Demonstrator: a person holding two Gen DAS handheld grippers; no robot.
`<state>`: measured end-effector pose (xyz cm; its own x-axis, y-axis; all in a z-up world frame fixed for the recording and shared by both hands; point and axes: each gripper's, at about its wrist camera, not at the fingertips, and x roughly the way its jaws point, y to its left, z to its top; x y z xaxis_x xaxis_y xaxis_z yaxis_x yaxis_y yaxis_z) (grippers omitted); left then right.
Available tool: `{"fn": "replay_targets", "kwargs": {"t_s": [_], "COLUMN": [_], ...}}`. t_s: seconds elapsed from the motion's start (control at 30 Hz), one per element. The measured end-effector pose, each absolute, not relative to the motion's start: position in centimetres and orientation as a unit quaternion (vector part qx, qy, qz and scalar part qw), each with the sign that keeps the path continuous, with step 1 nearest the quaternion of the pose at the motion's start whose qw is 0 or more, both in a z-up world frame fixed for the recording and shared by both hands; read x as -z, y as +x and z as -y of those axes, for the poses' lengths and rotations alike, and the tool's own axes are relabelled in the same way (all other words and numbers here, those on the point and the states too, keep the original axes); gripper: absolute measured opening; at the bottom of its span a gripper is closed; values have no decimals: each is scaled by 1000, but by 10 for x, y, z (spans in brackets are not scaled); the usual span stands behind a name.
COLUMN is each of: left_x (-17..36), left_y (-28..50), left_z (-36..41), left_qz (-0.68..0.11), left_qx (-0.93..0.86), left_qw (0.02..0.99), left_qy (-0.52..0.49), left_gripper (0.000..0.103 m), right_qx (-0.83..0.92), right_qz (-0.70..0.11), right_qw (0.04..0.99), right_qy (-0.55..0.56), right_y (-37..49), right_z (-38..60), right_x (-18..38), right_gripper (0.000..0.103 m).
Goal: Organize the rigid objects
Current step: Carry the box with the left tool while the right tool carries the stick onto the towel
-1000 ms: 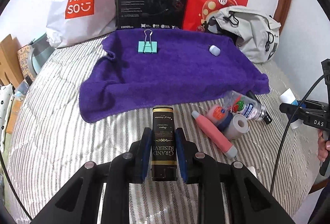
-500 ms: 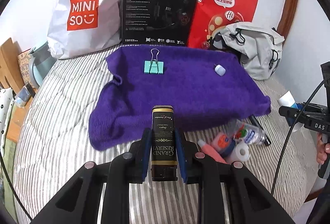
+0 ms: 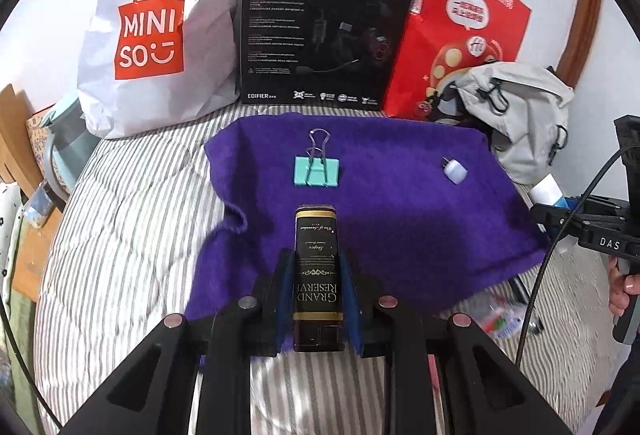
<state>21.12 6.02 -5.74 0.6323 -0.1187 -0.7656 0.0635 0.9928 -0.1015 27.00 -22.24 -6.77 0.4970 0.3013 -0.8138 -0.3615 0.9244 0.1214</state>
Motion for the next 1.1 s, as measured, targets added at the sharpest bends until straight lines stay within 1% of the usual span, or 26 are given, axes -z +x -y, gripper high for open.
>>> {"fn": "replay_targets", "kwargs": {"t_s": [0.5,0.8,1.1], "left_x": [91,107,114], "left_y": [265,285,288], "left_z": [-69,-68,-61], "left_qz": [-449,-462,-469], "left_qx": [42,39,30], "left_qw": [892,885,883], "left_qy": [-33,-26,-3], "left_gripper": [22,22,23], "right_qx": [-148,-137,-149], "right_qz": [-499,-505,-497], "right_qw": [851,848,850], "right_qy": [-69,-81,-93], "right_y": [352,368,367], "right_z": [197,188,189], "right_x": [106,116,117], "right_gripper": [37,37,37]}}
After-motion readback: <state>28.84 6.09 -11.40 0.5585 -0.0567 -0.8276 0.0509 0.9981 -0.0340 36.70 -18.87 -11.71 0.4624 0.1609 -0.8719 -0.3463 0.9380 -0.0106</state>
